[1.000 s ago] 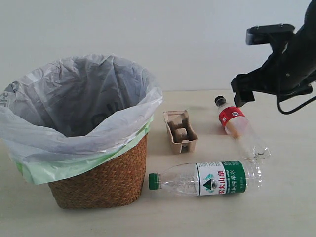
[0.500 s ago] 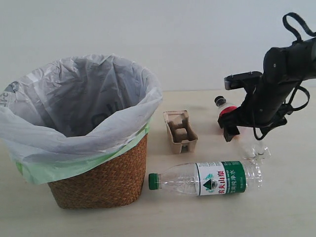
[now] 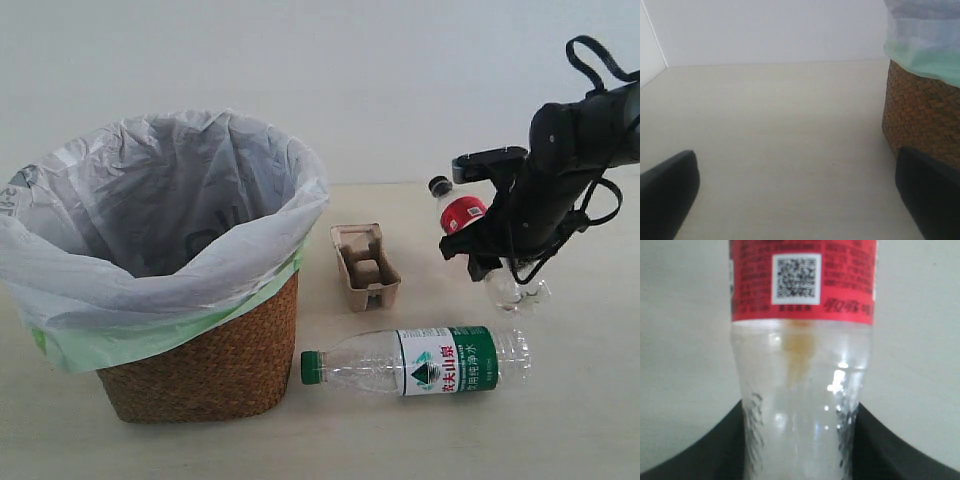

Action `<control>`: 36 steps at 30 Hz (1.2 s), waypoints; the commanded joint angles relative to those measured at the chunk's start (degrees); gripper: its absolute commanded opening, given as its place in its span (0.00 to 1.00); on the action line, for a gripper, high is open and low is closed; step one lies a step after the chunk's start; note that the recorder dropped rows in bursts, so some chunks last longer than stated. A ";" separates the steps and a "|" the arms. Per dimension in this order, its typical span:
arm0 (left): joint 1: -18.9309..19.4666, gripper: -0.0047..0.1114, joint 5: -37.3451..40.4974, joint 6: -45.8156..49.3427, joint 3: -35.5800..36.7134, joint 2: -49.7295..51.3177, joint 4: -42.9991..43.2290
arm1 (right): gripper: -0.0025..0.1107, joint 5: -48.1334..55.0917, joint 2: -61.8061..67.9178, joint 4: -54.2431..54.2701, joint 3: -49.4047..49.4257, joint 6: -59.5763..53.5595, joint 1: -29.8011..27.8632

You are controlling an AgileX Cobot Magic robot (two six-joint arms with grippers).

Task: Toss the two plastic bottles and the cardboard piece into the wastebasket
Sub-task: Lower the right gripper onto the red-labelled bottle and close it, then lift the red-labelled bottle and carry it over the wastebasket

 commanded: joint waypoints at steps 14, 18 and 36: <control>-0.29 0.97 -0.42 -0.50 -0.21 -0.18 -0.12 | 0.02 -9.78 -26.79 0.38 -0.31 -0.49 -0.16; -0.29 0.97 -0.42 -0.50 -0.21 -0.18 -0.12 | 0.02 -12.27 -30.43 2.40 -0.31 -0.49 -0.16; -0.29 0.97 -0.42 -0.50 -0.21 -0.18 -0.12 | 0.02 -8.21 -30.11 22.90 -0.40 -6.62 17.49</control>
